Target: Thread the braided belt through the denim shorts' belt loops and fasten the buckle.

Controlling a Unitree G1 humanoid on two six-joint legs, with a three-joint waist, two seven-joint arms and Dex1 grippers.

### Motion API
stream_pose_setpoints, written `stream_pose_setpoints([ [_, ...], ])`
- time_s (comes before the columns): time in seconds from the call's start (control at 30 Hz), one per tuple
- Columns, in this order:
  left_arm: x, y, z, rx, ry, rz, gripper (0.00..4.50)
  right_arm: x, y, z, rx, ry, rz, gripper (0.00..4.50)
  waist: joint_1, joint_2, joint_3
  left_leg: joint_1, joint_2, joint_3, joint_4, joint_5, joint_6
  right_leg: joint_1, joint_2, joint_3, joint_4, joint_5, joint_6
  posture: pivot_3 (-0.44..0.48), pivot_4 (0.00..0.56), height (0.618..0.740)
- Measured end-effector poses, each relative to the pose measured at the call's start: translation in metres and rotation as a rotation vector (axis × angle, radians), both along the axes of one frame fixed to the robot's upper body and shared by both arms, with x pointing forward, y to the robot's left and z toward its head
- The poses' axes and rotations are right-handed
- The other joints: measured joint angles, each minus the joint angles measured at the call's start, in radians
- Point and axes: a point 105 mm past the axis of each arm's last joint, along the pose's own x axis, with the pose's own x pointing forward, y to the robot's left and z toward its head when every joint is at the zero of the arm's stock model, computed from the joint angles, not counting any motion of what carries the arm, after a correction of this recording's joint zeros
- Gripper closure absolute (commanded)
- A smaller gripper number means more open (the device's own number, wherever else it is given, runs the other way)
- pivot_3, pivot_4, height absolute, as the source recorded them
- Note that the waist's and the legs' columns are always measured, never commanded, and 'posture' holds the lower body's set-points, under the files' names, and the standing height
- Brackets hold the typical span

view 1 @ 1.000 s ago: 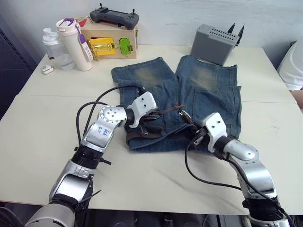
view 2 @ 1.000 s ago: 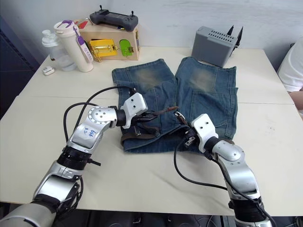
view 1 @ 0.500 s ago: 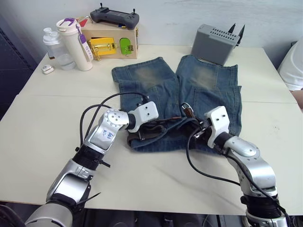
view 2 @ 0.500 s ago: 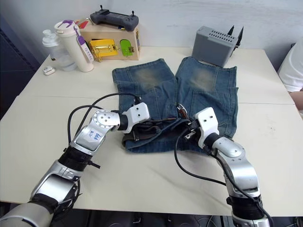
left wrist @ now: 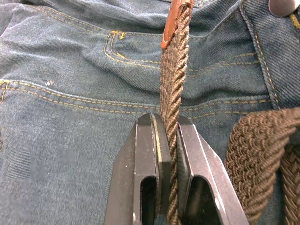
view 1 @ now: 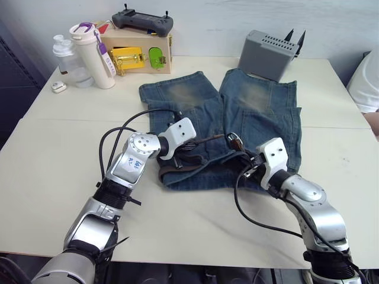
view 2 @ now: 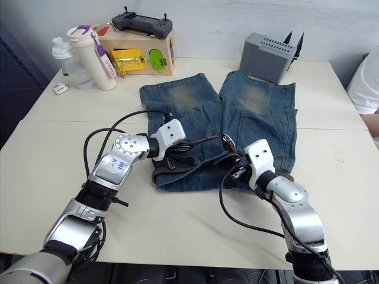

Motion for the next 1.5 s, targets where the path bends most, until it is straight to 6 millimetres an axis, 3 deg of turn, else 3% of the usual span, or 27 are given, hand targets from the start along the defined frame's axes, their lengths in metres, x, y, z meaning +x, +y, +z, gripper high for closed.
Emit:
stream_pose_setpoints([
  [0.47,-0.004,-0.013,-0.002,-0.025,0.026,-0.029,4.50,0.002,-0.001,0.002,-0.008,-0.005,0.002,4.49,0.000,0.000,0.000,0.000,0.000,0.000,0.000,0.000,0.000,0.000,0.000,0.000,0.000,0.000,0.000,0.000,0.150,0.735],
  [0.9,-0.006,-0.020,-0.001,-0.041,0.025,-0.040,4.50,-0.001,0.013,-0.004,-0.071,-0.009,0.062,4.49,-0.002,0.000,0.000,0.000,0.000,0.000,0.000,0.000,0.000,0.000,0.000,0.000,0.000,0.000,0.000,0.000,0.150,0.735],
  [1.17,-0.013,-0.040,-0.005,-0.059,0.045,-0.082,4.50,-0.008,0.020,-0.008,-0.346,-0.109,0.173,4.49,0.000,0.000,0.000,0.000,0.000,0.000,0.000,0.000,0.000,0.000,0.000,0.000,-0.001,0.000,0.000,0.000,0.150,0.735],
  [1.33,-0.022,-0.052,-0.020,-0.063,0.086,-0.109,4.50,-0.011,0.019,-0.015,-0.478,-0.119,0.241,4.49,-0.002,0.000,0.000,0.001,0.000,0.001,0.000,0.000,0.000,0.000,0.001,0.000,0.000,0.000,0.000,0.000,0.150,0.735],
  [1.5,-0.021,-0.057,-0.020,-0.078,0.084,-0.101,4.50,-0.016,0.019,-0.009,-0.480,-0.116,0.335,2.22,0.001,0.000,0.000,0.000,0.000,0.000,0.001,0.000,0.000,0.001,0.001,0.000,0.000,0.000,0.000,0.000,0.150,0.735],
])
